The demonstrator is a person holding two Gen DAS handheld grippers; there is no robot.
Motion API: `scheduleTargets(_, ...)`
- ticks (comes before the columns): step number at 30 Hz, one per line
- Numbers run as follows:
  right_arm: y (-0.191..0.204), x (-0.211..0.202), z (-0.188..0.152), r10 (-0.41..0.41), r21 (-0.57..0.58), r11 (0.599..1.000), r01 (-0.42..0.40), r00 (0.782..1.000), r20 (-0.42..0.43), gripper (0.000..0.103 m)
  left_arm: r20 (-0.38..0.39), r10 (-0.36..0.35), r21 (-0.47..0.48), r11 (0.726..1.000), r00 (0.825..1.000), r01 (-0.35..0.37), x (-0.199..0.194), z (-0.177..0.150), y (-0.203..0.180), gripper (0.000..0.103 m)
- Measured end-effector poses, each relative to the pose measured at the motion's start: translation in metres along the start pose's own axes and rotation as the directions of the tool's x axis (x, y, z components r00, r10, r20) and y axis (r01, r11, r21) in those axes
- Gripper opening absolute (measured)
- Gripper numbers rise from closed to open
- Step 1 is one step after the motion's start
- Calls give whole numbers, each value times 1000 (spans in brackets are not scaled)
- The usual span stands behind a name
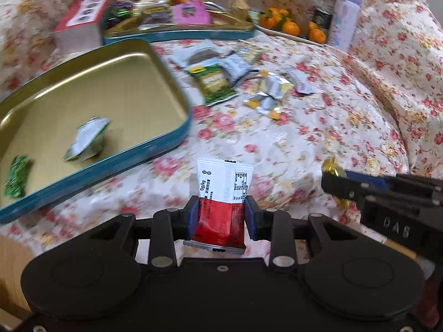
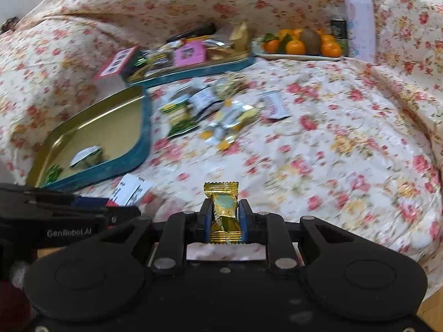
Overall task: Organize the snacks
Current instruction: 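Carry the red-and-white packet and gold candy over the gold tray with both grippers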
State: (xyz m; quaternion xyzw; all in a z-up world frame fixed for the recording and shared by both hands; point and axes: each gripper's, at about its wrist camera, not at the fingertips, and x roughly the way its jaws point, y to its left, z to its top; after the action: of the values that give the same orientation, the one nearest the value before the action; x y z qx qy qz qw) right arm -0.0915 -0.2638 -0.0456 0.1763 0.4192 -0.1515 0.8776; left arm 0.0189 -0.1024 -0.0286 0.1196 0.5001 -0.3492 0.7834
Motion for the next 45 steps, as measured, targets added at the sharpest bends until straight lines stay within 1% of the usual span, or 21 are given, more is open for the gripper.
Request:
scheduleTargets(4,27,-1,-10,42,-36,998,-43,999,-26,21,36,56,-38,998,998,-55,-19,-9,22,42)
scheduleTargets(8,58,4,-15,88,-81,992,-93,994,-61,21,76,109,-73,992,991,-103,-37,-13,49,42)
scheduleTargets(11,80,12,-13,99,-121,987,-108,992,-81,21,101,154,-96,985,983,-145,-45,-7,71,42)
scheduleTargets(16,121,19,0,117,-187,974,-131,990,-84,21,133,231,-128,968,964,-215,-48,9,104,42)
scheduleTargets(20,142,27,15,116,-223,966,-130,991,-73,21,155,266,-163,957,952,-241,-44,26,125,42)
scheduleTargets(24,157,33,33,104,-244,963,-113,993,-50,21,172,316,-196,939,933,-282,-36,39,143,42)
scheduleTargets(26,162,35,42,98,-242,965,-103,995,-35,21,170,327,-215,933,929,-289,-33,42,152,42)
scheduleTargets(28,165,36,53,90,-236,968,-91,996,-16,21,161,330,-212,932,930,-294,-31,42,158,42)
scheduleTargets(30,169,38,61,84,-224,971,-81,996,6,21,155,346,-222,925,925,-309,-30,41,165,42)
scheduleTargets(34,177,45,75,93,-182,980,-84,995,39,21,154,330,-239,927,931,-289,-32,34,178,42)
scheduleTargets(38,189,55,83,59,-170,984,-45,995,79,21,150,304,-258,931,941,-260,-31,30,188,42)
scheduleTargets(40,190,59,83,61,-145,988,-48,995,83,21,147,293,-258,933,945,-249,-29,29,188,42)
scheduleTargets(42,189,63,82,60,-127,991,-50,995,79,21,139,271,-251,940,953,-230,-26,29,185,42)
scheduleTargets(45,189,70,79,15,-128,992,-5,997,77,21,132,255,-227,948,958,-221,-21,28,177,42)
